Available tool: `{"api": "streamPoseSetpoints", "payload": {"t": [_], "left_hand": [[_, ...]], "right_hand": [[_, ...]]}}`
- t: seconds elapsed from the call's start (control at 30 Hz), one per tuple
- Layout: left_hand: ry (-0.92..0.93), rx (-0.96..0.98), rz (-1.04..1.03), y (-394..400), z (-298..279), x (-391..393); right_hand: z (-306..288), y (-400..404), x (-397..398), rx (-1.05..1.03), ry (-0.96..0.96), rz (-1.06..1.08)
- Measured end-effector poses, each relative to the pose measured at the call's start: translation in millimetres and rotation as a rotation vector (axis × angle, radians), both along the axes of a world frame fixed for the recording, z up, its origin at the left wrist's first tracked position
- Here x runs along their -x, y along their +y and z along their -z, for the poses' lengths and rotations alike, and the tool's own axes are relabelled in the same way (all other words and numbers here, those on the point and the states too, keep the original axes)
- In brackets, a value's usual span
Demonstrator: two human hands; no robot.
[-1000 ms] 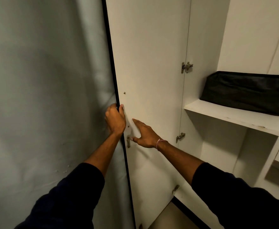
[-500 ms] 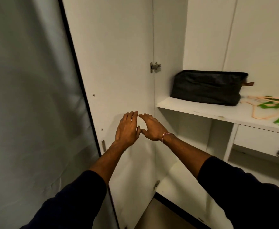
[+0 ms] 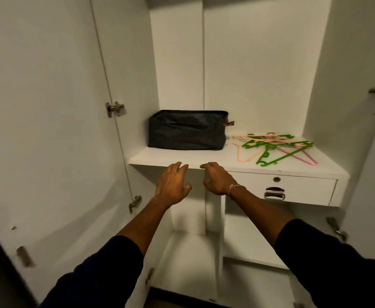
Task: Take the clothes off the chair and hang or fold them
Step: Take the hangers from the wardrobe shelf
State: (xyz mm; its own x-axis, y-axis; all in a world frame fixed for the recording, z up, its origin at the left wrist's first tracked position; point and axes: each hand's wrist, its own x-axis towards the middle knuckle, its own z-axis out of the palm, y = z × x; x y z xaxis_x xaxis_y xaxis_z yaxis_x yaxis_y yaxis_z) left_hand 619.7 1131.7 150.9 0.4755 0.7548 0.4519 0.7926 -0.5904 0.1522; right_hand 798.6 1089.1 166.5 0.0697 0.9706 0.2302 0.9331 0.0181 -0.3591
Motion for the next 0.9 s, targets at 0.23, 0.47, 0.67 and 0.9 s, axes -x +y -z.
{"api": "streamPoseSetpoints", "payload": {"t": [0.23, 0.47, 0.67, 0.9], "left_hand": [[-0.067, 0.137, 0.118, 25.4, -2.3, -113.9], [-0.181, 0.312, 0.202, 55.1, -9.0, -219.8], [-0.339, 0.459, 0.164, 85.9, -9.8, -280.8], [-0.231, 0.612, -0.006, 123.8, -7.3, -322.6]], "right_hand": [[4.2, 0.1, -117.3, 0.022, 0.029, 0.144], [8.6, -4.2, -235.3, 0.071, 0.060, 0.274], [9.5, -5.6, -324.2, 0.075, 0.066, 0.374], [18.2, 16.4, -383.3, 0.053, 0.170, 0.568]]}}
